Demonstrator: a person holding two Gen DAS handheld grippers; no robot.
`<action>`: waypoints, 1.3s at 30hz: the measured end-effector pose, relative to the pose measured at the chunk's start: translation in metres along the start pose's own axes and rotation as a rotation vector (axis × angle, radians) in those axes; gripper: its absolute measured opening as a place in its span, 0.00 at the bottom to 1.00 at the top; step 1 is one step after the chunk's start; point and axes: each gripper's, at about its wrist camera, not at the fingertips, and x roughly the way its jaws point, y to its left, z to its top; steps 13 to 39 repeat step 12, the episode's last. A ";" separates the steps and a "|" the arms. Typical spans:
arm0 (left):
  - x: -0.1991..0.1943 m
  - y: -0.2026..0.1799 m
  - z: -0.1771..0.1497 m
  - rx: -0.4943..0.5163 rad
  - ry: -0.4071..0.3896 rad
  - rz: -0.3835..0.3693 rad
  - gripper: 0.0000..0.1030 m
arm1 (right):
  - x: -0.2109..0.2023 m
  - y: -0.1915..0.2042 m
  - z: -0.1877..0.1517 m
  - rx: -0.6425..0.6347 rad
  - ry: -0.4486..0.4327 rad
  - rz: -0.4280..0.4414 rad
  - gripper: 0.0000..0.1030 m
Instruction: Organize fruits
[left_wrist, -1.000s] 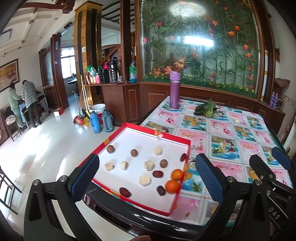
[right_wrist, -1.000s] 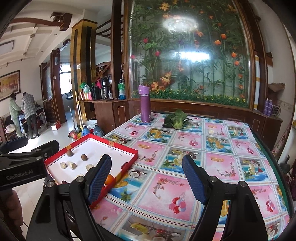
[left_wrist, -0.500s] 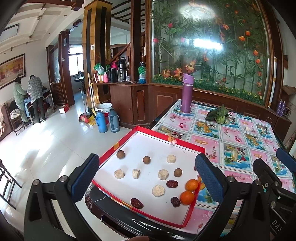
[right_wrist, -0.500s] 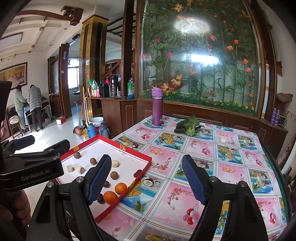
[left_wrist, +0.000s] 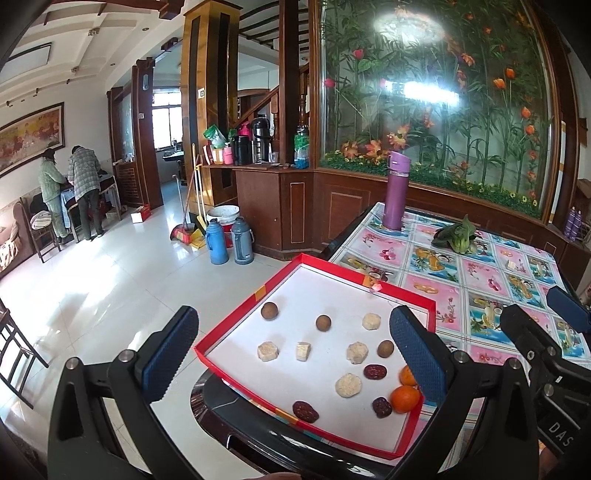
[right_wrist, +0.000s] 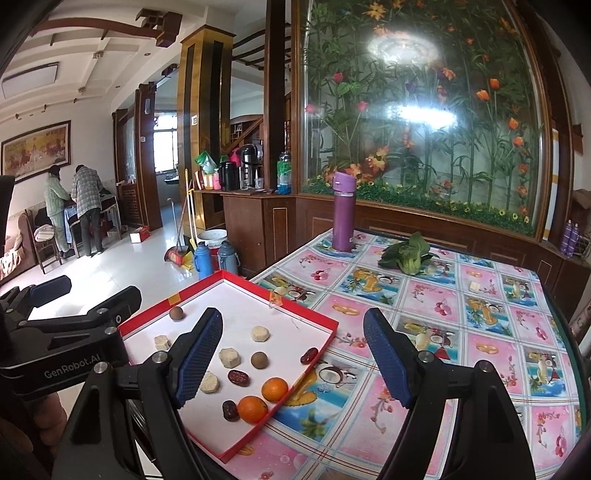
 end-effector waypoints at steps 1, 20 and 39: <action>0.000 0.002 0.000 0.000 0.001 0.003 1.00 | 0.002 0.001 0.000 -0.003 0.003 0.004 0.76; 0.012 -0.011 0.004 0.019 0.033 -0.021 1.00 | 0.013 -0.023 -0.004 0.052 0.024 0.000 0.76; 0.012 -0.011 0.004 0.019 0.033 -0.021 1.00 | 0.013 -0.023 -0.004 0.052 0.024 0.000 0.76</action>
